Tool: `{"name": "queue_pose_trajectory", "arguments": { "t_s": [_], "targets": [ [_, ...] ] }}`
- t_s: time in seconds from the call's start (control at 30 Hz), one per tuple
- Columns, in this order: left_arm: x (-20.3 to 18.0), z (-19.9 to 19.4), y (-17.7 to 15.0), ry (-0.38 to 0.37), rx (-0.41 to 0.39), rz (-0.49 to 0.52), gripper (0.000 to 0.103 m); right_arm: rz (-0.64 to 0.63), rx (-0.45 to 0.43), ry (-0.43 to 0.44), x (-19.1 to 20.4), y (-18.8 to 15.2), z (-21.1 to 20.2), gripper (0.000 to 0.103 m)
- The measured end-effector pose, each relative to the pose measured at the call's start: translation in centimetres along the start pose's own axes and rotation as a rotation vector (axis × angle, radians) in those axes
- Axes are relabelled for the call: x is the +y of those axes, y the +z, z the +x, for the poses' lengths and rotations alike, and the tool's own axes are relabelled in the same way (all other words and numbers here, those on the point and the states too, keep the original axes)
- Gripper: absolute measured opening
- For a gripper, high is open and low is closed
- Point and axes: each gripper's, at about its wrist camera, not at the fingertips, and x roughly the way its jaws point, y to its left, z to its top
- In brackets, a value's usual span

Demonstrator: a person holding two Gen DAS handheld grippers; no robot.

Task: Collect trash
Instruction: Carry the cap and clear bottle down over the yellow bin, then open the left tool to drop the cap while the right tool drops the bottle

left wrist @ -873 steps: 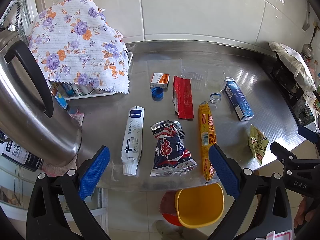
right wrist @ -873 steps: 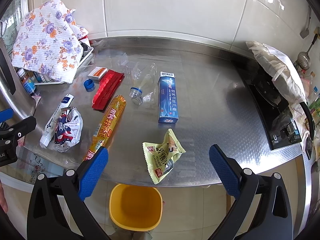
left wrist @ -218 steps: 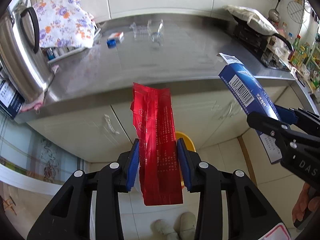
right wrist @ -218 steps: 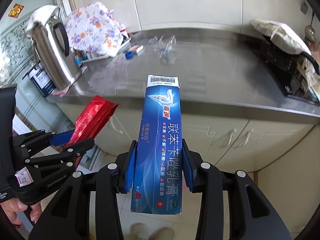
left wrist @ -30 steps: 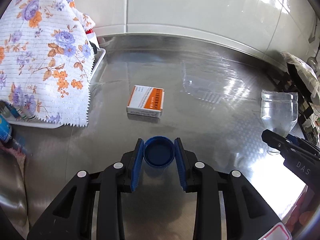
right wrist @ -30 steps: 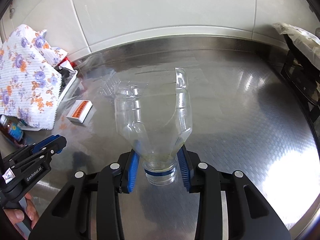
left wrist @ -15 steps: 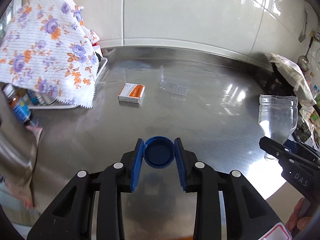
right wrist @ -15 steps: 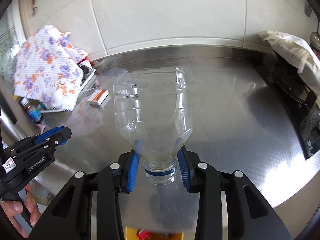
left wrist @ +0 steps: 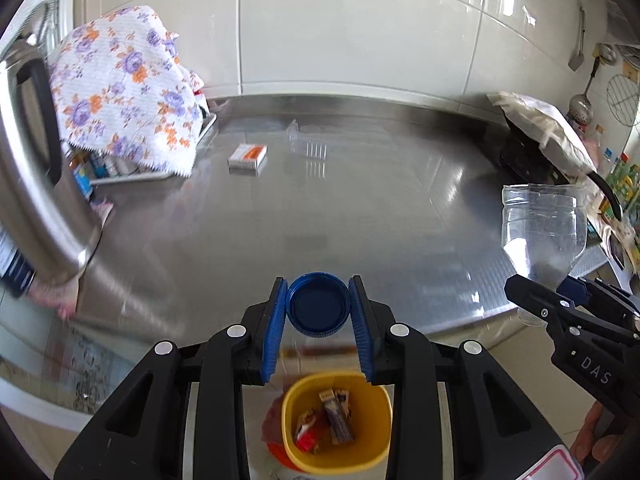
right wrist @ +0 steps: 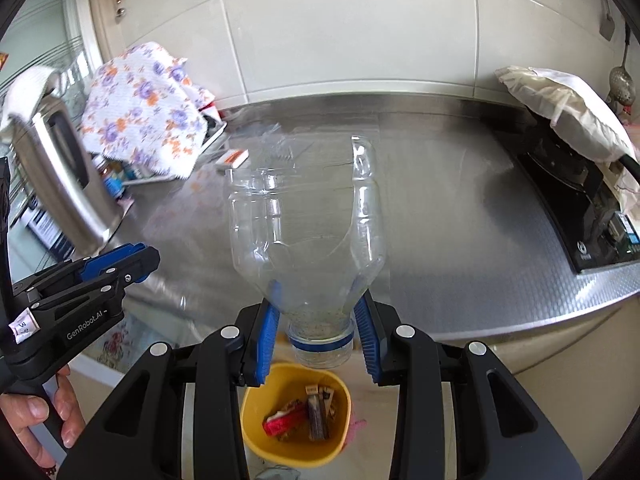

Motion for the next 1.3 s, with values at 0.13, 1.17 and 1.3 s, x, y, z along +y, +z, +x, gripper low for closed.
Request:
{"name": "queue_pose_trajectory", "arguments": {
  "t_s": [0.13,1.17,1.3],
  "targets": [
    [-0.3,-1.0,-2.5,0.002,0.036,0.006,0.031,-0.002,0.026,0.011,0.0,-2.3,-1.1,0.038],
    [0.7,19.5,-21.4,-0.209,0.578,0.396,0.031,-0.254,0.598,0.143,0.9,-22.7,18.0,0.038],
    [0.6,22.7,-22.9,-0.226,0.643,0.429,0.031,-0.281,0.664,0.159,1.2,-24.1,21.8,0.038]
  ]
}}
